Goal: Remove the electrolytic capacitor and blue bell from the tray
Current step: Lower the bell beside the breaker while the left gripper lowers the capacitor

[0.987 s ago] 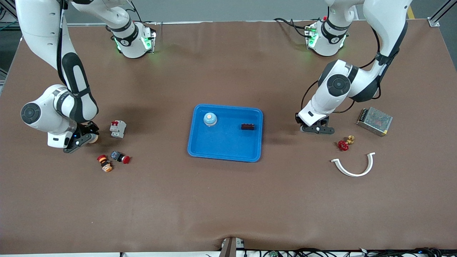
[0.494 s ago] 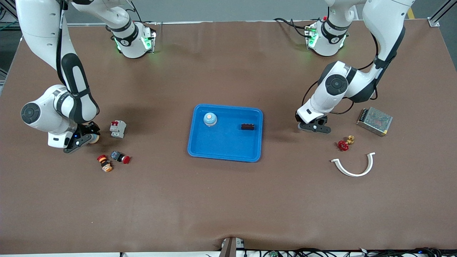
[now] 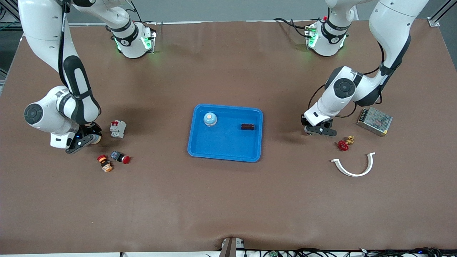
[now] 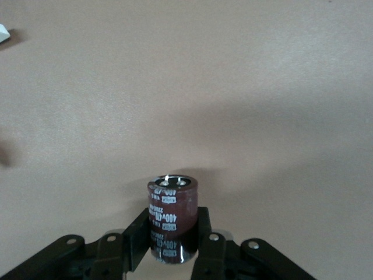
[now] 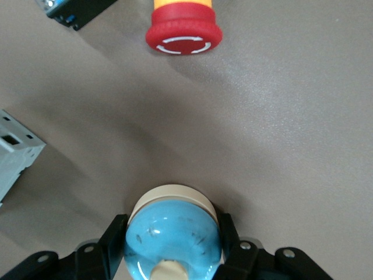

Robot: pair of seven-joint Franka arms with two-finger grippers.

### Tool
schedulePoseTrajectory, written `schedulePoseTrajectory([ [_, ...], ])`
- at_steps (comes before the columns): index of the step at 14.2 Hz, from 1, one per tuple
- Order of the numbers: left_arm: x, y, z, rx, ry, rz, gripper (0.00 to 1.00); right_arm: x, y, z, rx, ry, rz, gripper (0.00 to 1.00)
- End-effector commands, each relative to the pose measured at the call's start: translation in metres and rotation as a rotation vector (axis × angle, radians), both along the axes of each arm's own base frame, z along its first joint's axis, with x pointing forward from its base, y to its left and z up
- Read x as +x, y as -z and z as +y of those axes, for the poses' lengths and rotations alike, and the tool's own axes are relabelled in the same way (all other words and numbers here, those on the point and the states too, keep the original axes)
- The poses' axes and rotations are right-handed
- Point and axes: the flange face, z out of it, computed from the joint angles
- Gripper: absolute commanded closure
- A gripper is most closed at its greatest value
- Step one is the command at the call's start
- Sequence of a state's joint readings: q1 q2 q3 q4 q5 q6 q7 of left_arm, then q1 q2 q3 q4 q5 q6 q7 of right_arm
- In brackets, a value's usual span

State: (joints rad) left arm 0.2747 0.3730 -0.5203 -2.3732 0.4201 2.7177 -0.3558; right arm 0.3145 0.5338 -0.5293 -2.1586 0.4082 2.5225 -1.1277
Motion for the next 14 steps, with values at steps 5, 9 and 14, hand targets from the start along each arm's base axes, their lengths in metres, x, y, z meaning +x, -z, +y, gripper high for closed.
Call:
schedulePoseTrajectory([
  [5,0.000,0.004,0.002,-0.006,0.028,-0.016,1.00,0.037,-0.051,0.009,0.101,-0.010,-0.031,0.00],
  [9,0.001,0.007,0.002,-0.012,0.024,-0.015,1.00,0.077,-0.119,0.010,0.148,-0.028,-0.013,0.00],
  [14,0.000,0.007,0.002,-0.012,0.023,-0.015,1.00,0.109,-0.216,0.067,0.045,0.118,0.118,0.00],
])
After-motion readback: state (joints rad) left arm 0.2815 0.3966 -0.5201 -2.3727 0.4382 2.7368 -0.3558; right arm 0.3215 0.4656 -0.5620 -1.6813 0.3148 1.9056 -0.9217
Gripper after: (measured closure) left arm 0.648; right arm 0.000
